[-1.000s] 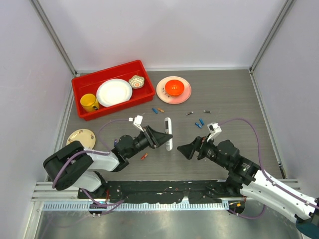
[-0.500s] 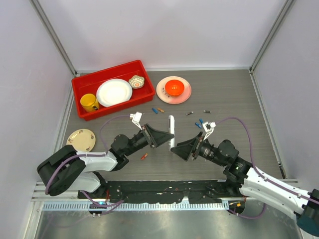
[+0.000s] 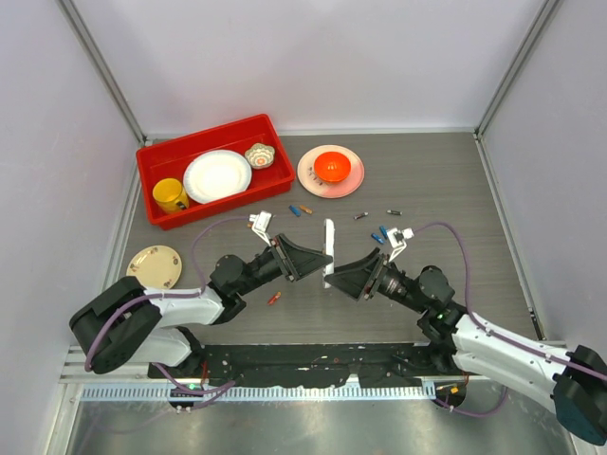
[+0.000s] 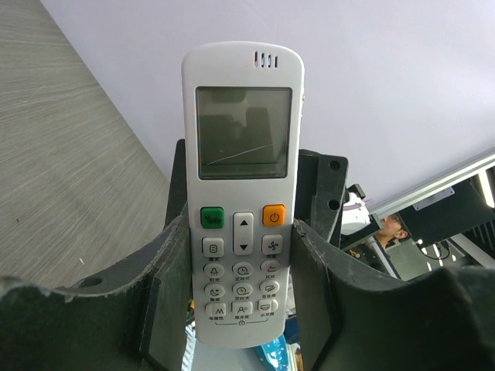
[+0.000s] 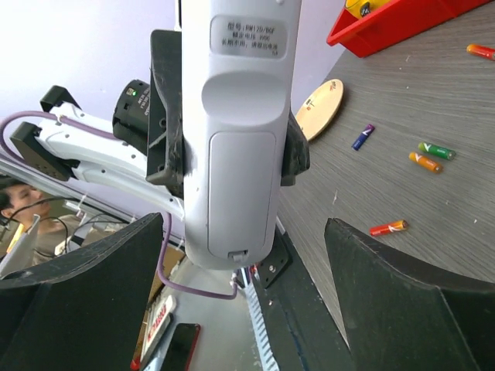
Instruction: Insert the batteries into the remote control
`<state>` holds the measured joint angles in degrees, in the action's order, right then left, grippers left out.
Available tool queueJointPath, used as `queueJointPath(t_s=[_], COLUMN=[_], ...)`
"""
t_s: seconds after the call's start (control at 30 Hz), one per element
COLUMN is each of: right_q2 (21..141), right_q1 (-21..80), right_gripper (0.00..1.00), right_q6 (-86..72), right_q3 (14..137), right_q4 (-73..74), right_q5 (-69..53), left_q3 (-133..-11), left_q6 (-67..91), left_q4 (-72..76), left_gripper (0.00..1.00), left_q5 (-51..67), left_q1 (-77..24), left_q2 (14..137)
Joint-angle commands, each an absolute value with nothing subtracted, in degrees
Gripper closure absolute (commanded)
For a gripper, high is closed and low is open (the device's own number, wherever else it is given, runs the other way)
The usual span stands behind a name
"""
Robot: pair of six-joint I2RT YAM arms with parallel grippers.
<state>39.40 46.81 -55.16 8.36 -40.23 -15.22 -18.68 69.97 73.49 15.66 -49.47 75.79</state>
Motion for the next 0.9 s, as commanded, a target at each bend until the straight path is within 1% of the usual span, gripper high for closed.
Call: queueJointPath(t_s=[0.0, 0.37, 0.57, 0.87], right_q2=[41.7, 51.0, 51.9, 53.3], right_q1=[45.5, 44.8, 44.7, 44.3], right_gripper=[0.11, 0.19, 0.25, 0.25], right_q6=[-57.6, -60.3, -60.6, -60.9], right_q3=[8.6, 9.0, 9.1, 9.3], right_q4=[-49.3, -58.0, -59.9, -62.2], right_q5=[-18.3, -23.7, -24.3, -25.2], left_q3=[-21.1, -21.6, -22.0, -21.8], left_q6=[70.1, 70.1, 70.3, 70.5], left_q4=[88.7, 88.7, 88.7, 88.7], left_gripper=[1.0, 1.0, 1.0, 1.0], left_q5=[17.0, 16.9, 17.3, 17.4], left_q1=[-49.4, -49.3, -49.4, -50.0], left_q2=[74.6, 74.9, 75.0, 75.1])
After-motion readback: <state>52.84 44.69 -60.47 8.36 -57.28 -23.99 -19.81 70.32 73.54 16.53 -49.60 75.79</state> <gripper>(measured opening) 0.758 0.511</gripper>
